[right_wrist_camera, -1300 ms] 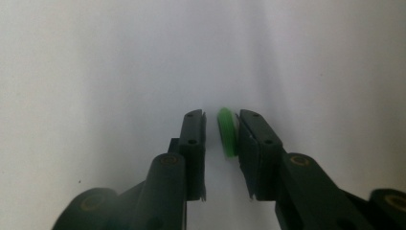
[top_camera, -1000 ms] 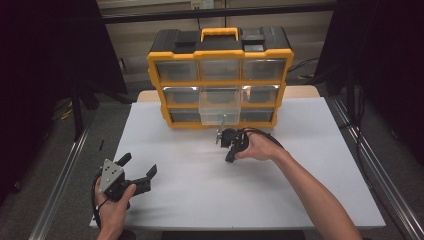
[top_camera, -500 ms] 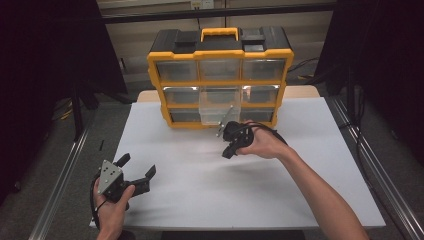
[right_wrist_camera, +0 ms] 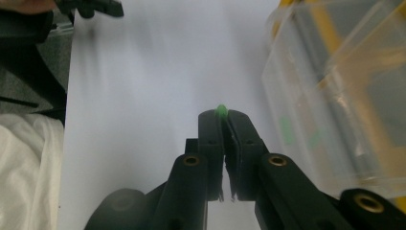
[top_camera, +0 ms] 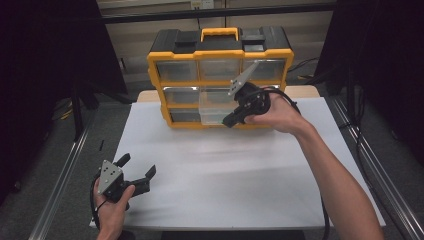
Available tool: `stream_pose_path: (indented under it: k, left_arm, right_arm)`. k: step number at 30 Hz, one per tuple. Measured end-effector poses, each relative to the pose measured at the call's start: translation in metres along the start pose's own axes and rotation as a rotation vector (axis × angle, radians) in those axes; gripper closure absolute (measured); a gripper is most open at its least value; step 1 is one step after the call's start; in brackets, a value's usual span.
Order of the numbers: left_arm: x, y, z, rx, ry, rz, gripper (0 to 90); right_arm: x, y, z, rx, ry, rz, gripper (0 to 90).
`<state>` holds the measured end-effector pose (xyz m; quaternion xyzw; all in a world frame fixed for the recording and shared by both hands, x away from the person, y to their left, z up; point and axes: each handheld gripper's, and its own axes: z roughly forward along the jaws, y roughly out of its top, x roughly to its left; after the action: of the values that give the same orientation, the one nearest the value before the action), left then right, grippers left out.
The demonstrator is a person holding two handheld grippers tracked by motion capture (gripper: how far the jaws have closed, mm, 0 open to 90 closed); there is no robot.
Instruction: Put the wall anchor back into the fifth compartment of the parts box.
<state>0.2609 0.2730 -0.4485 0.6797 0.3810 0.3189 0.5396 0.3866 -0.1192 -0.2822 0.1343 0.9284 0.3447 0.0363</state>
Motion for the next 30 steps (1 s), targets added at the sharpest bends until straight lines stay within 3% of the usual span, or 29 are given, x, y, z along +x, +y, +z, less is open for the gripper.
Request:
stream_pose_path:
  k: [4, 8, 12, 15, 17, 22, 27, 30]
  left_arm:
    - [-0.001, 0.000, 0.000, -0.005, -0.005, -0.014, 3.6]
    - [-0.001, 0.000, 0.000, -0.005, -0.002, -0.017, 3.6]
    - [0.000, 0.000, -0.001, -0.001, -0.003, -0.010, 3.6]
    - [0.001, 0.000, -0.001, 0.001, -0.003, -0.005, 3.6]
    - [0.001, 0.000, -0.002, -0.001, -0.001, -0.010, 3.6]
    - [0.001, -0.001, -0.002, -0.009, -0.005, -0.024, 3.6]
    - [0.001, -0.001, -0.002, -0.006, -0.003, -0.021, 3.6]
    - [0.001, -0.001, -0.002, -0.005, -0.002, -0.021, 3.6]
  right_arm:
    - [-0.008, 0.017, -0.016, -0.018, -0.033, 0.005, 85.5]
    - [-0.017, 0.031, -0.021, -0.010, -0.058, 0.015, 85.5]
    - [-0.027, 0.043, -0.018, 0.030, -0.081, 0.037, 85.5]
    - [-0.038, 0.050, -0.012, 0.085, -0.112, 0.082, 85.5]
    - [-0.043, 0.053, -0.005, 0.144, -0.138, 0.097, 85.5]
    - [-0.052, 0.052, 0.011, 0.227, -0.151, 0.125, 85.4]
    - [-0.060, 0.046, 0.018, 0.268, -0.167, 0.153, 85.3]
    - [-0.062, 0.044, 0.021, 0.266, -0.161, 0.157, 85.0]
